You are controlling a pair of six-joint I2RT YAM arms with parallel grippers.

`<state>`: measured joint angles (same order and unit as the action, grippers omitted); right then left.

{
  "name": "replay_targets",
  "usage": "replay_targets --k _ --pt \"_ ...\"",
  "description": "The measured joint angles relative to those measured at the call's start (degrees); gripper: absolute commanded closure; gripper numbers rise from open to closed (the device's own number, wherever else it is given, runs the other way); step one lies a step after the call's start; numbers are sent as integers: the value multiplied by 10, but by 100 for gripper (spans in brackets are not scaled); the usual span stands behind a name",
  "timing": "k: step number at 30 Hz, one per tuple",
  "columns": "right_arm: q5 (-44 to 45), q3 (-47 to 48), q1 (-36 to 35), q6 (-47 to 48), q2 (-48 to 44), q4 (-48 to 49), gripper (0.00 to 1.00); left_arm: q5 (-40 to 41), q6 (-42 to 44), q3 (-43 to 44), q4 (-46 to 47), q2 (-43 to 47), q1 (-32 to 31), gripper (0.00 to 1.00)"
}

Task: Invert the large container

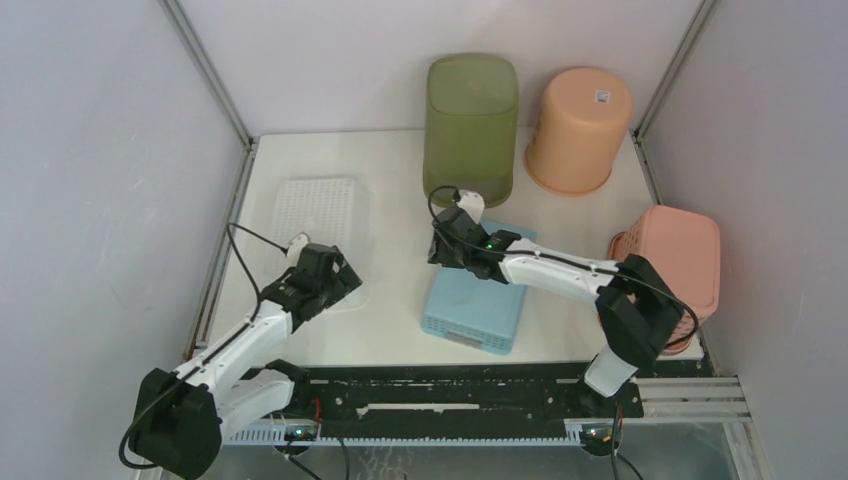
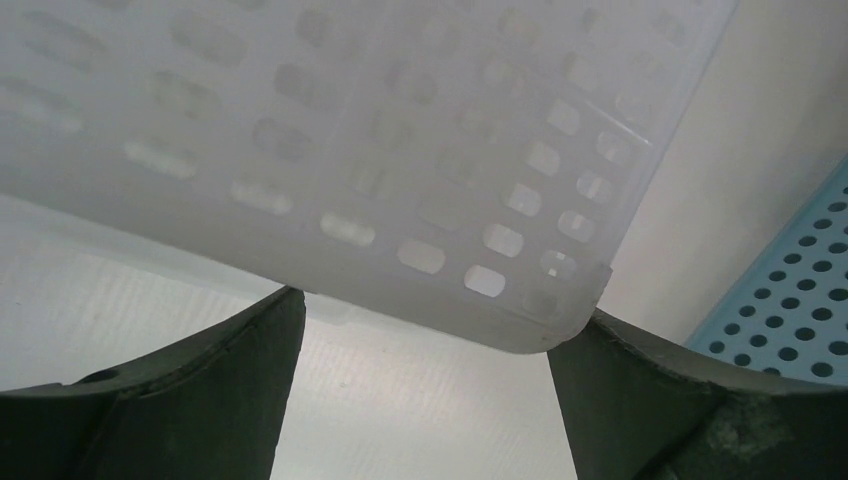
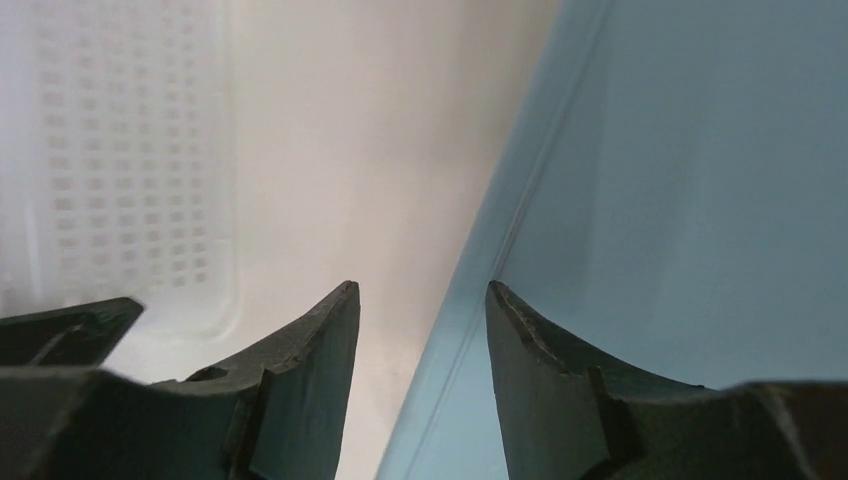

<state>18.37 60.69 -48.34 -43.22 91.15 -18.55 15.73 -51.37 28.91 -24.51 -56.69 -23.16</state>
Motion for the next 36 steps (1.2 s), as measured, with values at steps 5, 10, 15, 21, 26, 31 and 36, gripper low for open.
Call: replay_targets --k 5,10,15,21,26,31,36 --pt "-60 96 -11 -1 90 23 43 -10 10 0 7 0 54 10" --pt "-132 235 -30 10 201 22 43 -12 15 0 18 -4 87 10" --pt "-191 347 -53 39 280 8 38 -12 15 0 19 -2 94 11" --pt "-178 256 -48 66 177 -36 31 -10 19 1 18 12 96 10" --pt "-107 123 -11 69 -49 -77 38 -12 20 4 19 3 106 9" --pt "-63 -66 46 38 -190 -73 47 -11 20 9 19 12 111 8" --pt "-82 -191 71 10 -102 -58 49 -12 23 9 22 16 126 8"
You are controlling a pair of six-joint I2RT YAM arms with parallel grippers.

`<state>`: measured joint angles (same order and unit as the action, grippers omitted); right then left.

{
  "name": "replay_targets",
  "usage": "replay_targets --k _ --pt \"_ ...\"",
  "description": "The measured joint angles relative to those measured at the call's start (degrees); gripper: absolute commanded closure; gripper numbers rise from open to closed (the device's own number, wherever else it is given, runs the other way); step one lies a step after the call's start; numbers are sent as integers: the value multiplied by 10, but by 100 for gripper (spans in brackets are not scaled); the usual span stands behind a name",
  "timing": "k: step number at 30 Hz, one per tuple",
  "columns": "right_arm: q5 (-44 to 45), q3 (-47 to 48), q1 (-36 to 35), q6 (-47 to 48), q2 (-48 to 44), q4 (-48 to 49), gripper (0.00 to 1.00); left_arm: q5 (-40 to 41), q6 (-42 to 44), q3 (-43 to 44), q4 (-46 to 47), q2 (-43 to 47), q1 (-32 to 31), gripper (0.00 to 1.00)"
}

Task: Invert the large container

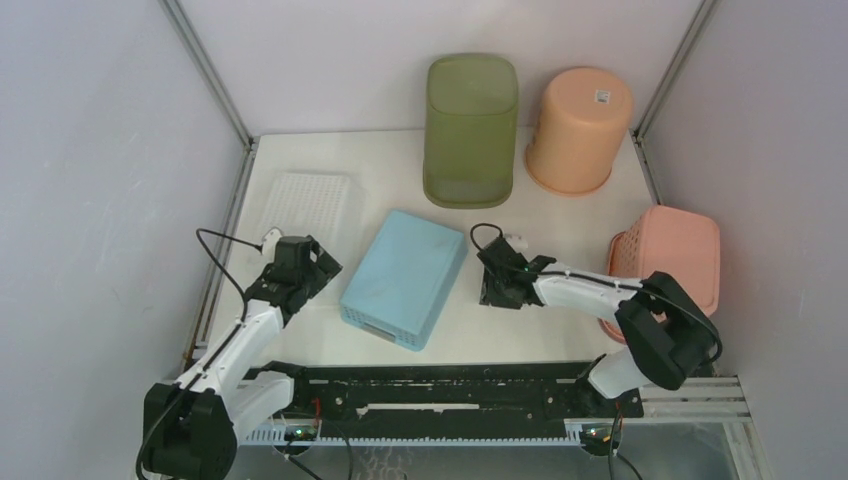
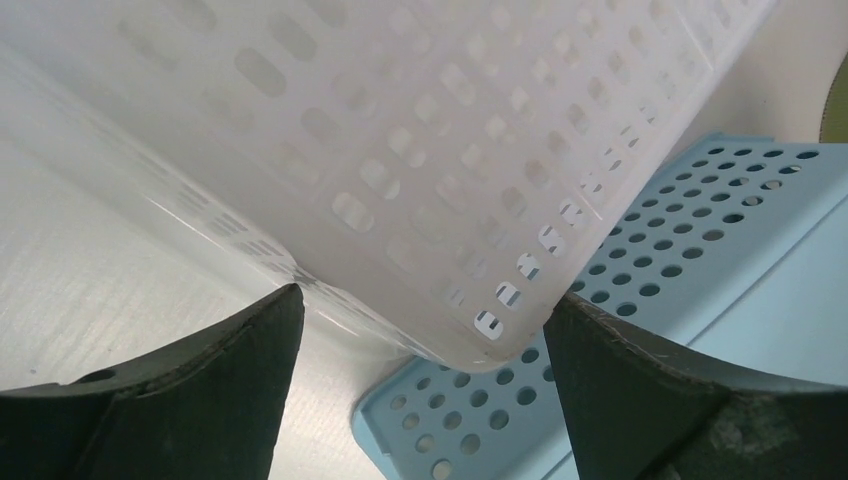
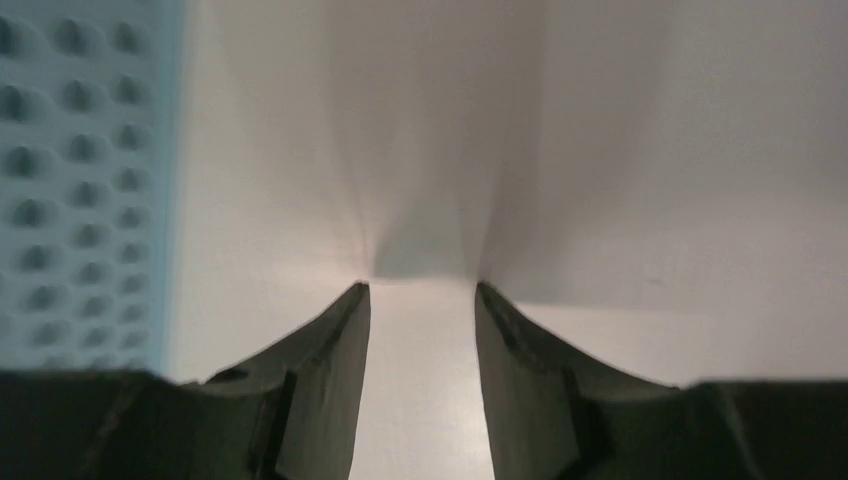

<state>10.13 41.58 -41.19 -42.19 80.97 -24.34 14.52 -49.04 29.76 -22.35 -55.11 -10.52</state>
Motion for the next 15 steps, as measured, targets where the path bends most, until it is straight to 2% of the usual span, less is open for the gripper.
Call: replay_targets --k 3,9,15 --pt "-19 31 3 -9 55 28 49 -2 1 0 1 -4 6 8" --pt "-93 156 0 -33 204 135 51 -2 5 0 0 9 30 8" --pt "-140 276 -1 -56 310 163 51 4 -1 1 5 9 54 8"
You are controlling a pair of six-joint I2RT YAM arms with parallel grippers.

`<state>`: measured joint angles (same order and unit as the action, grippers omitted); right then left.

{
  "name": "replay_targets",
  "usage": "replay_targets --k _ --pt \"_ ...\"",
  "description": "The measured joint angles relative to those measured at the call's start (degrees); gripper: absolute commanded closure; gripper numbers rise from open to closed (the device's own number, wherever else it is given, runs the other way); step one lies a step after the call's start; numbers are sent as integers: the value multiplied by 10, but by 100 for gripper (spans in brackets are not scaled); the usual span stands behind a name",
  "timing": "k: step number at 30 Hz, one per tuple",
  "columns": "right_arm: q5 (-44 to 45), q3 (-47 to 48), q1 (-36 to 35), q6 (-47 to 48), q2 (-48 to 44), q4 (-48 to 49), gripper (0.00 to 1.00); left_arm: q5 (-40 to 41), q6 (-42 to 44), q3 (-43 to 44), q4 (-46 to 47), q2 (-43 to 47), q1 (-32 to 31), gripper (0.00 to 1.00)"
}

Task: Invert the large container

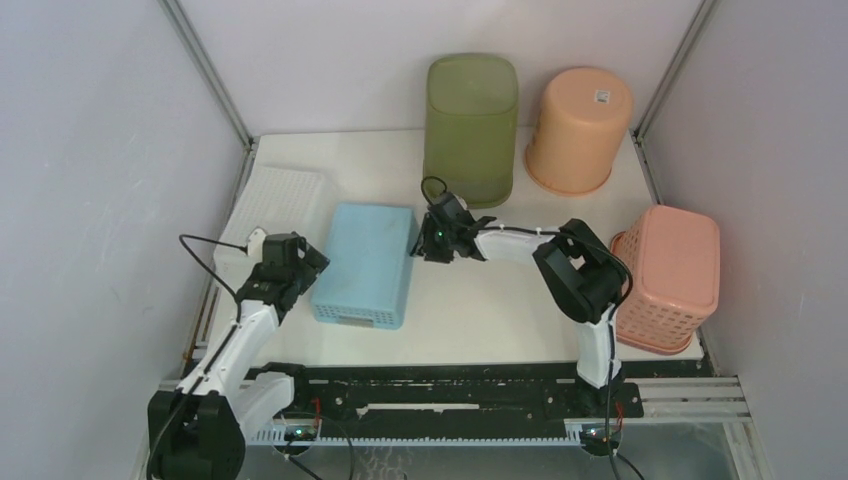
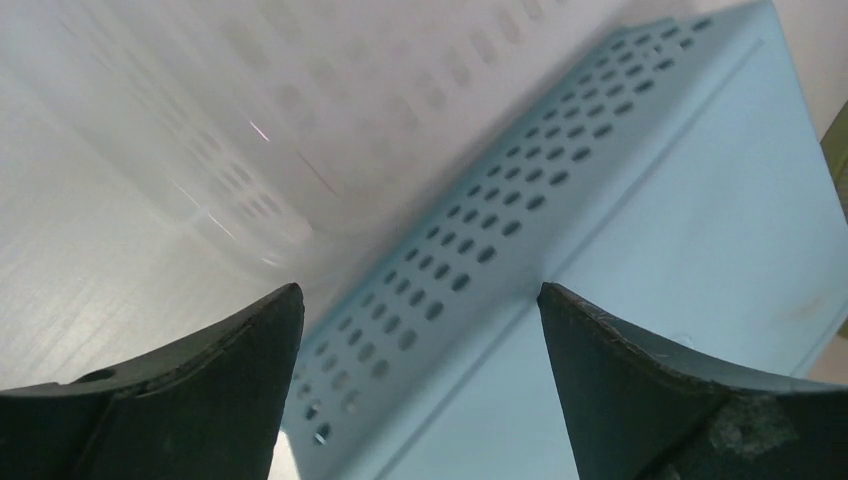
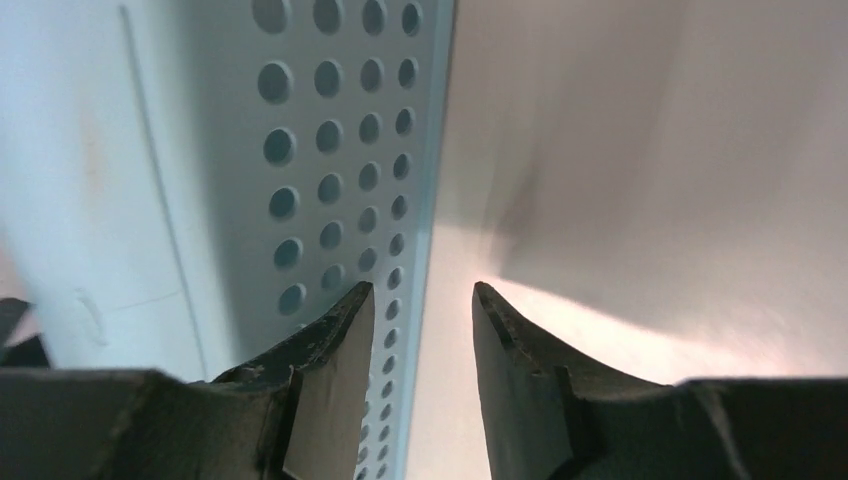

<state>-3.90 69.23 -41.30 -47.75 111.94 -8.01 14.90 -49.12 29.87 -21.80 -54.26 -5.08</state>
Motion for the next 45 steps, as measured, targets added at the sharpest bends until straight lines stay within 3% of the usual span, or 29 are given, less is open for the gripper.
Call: replay_targets --k 8,13,18,22,27,31,38,45 --pt "-40 146 4 -22 81 32 47 -11 -3 55 31 -82 50 10" --pt "-45 168 6 -6 79 42 37 -44 3 94 41 -116 70 5" --pt "17 118 -25 67 -7 -26 39 -82 14 111 16 -38 69 0" --pt "50 92 -103 115 -87 -58 40 -72 17 132 -40 62 68 0" --pt "24 34 -209 121 -130 -47 40 -14 0 132 -136 139 68 0" --pt "-15 -3 -259 114 -118 -42 40 41 -33 128 -205 143 68 0" --pt "-84 0 -274 99 -60 33 40 76 -60 67 -214 163 92 0" --pt "-86 67 -221 83 44 59 40 74 -57 65 -135 30 153 1"
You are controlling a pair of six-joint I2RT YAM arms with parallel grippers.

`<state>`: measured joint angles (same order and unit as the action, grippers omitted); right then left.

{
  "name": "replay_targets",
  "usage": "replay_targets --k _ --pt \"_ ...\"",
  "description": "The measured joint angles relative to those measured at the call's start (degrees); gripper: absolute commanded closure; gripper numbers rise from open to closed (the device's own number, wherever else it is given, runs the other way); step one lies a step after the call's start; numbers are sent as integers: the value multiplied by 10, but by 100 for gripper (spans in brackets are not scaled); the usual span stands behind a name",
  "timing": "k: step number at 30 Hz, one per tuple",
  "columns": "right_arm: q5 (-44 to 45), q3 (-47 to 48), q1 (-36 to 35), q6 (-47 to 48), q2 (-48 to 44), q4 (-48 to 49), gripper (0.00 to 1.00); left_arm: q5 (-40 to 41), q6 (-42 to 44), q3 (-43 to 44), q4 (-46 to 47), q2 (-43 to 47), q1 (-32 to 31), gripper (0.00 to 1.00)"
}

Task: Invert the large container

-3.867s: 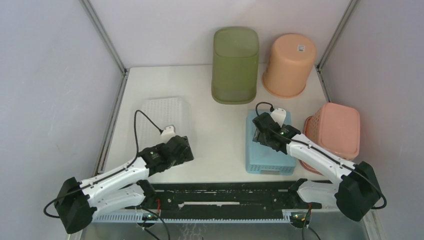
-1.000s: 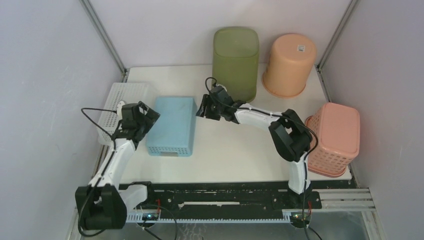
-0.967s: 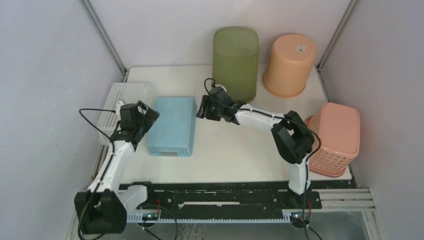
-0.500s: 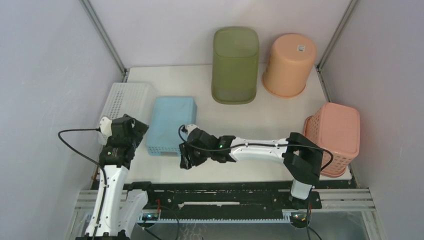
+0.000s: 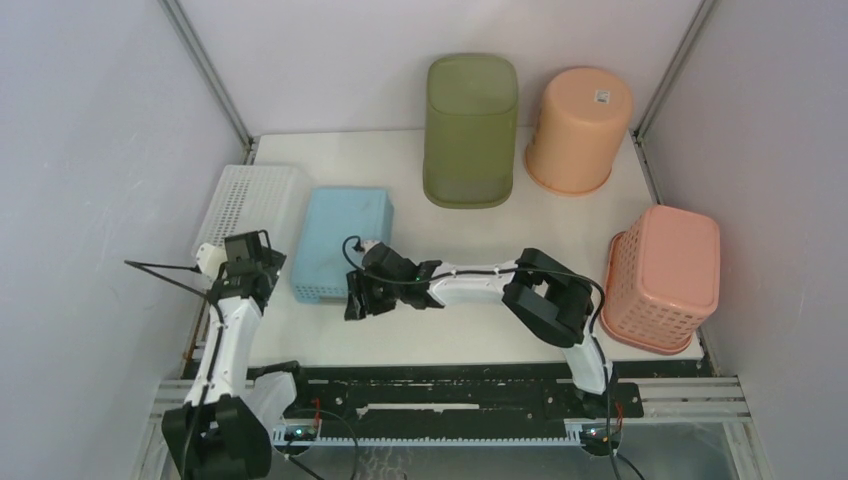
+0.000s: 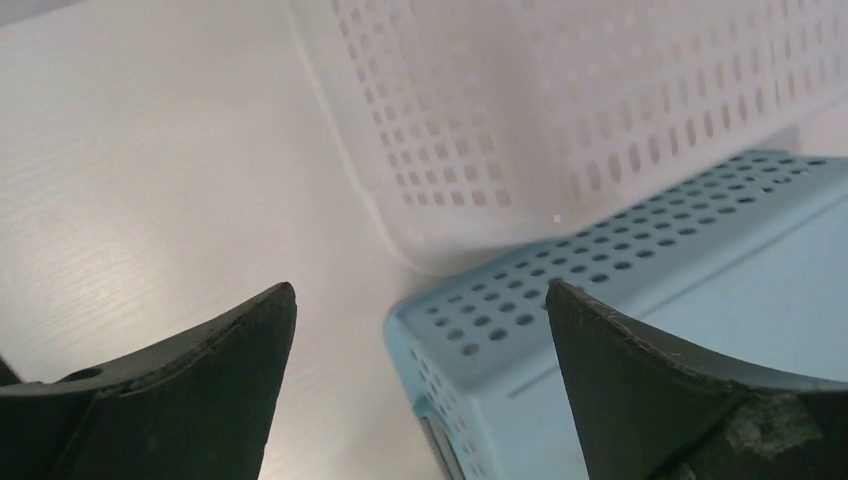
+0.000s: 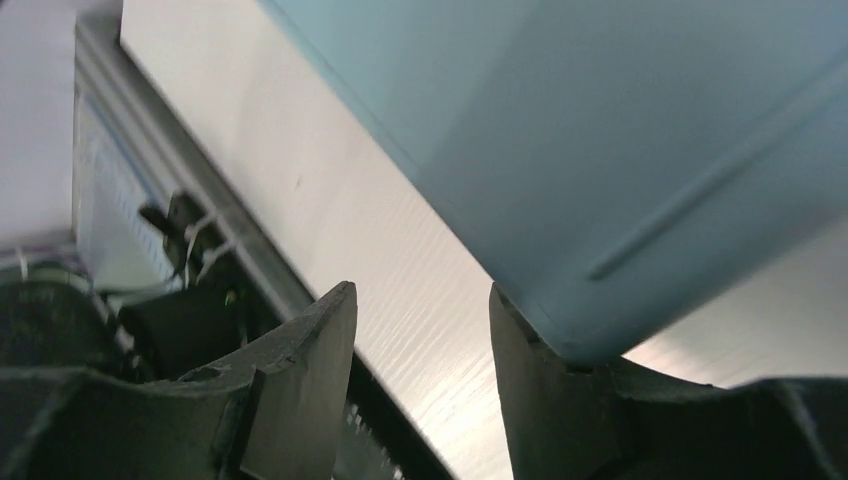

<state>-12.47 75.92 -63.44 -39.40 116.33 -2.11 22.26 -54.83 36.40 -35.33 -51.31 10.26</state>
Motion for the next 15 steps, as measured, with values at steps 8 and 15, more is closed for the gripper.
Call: replay_targets --k 8,15 --pt "65 104 57 -10 63 9 40 -37 22 2 143 -113 54 1" --pt "77 188 99 -14 121 14 40 -114 28 31 266 -219 71 3"
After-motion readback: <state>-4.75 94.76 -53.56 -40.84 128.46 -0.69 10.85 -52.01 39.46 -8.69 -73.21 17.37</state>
